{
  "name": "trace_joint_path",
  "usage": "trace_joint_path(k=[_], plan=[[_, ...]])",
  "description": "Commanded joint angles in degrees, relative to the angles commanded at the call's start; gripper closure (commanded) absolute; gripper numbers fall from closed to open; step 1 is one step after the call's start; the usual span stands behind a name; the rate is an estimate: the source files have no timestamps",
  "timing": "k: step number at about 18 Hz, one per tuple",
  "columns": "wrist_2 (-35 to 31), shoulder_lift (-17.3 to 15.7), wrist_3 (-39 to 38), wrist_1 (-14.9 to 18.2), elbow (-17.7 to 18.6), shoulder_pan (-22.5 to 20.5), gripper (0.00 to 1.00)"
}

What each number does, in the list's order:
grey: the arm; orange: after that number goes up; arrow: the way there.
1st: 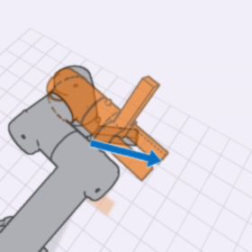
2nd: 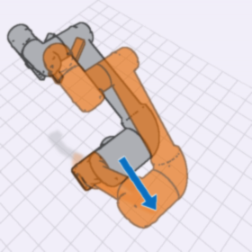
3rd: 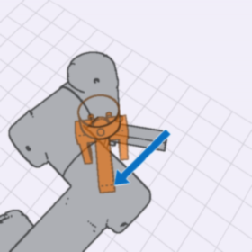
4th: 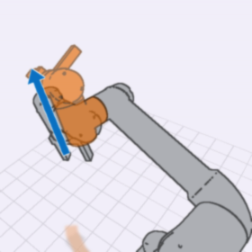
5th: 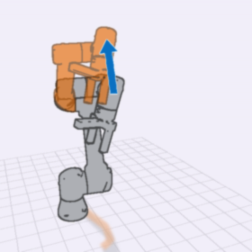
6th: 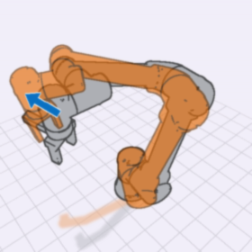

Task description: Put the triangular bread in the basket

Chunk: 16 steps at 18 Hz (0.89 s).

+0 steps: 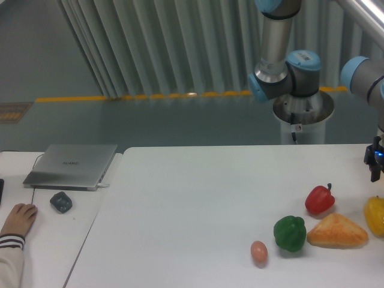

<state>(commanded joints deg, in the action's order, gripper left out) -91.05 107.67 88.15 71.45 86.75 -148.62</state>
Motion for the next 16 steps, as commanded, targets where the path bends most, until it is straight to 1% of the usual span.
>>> trace_joint_path(k=[16], plan=[[0.0,-0.18,-0.52,-0.17,0.44,0.35,0.0]])
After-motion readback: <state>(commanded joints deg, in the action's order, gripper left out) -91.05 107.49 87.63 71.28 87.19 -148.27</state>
